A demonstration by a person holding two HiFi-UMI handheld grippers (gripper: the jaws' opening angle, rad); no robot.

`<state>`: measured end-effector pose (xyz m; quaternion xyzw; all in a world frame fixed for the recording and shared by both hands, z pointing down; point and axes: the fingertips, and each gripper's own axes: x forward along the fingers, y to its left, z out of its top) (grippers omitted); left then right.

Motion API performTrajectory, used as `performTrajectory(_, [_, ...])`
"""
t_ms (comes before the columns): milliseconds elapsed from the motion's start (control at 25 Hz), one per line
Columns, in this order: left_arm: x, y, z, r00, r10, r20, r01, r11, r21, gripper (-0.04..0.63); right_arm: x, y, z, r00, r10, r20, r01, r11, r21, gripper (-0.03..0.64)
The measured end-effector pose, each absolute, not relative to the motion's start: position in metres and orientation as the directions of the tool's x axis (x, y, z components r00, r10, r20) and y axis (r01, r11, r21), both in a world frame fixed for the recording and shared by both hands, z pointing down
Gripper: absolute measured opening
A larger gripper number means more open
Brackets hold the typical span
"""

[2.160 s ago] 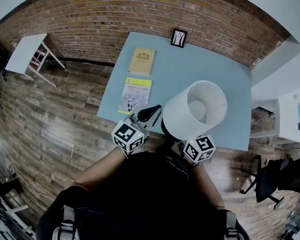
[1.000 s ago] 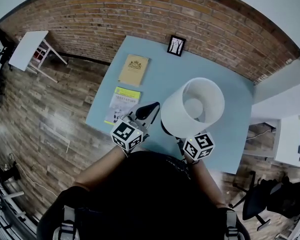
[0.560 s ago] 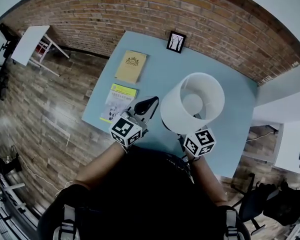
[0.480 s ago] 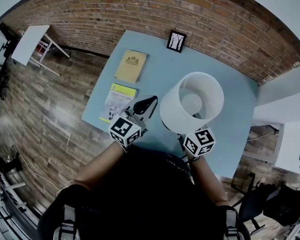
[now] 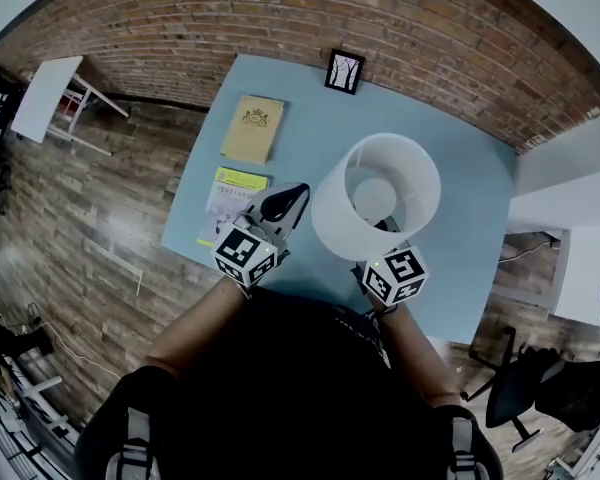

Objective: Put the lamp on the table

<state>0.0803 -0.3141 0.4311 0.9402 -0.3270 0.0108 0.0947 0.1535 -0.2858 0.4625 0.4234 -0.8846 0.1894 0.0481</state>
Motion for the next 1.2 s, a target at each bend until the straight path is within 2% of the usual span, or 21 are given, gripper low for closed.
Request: performTrajectory(1200, [0.032, -0.378, 0.518, 0.85, -0.496, 0.175, -0.526, -0.808, 0.264, 0.009, 0.11, -0.339, 0.541, -0.537, -0.76, 0.367, -0.839, 0.435, -0.326, 0.095])
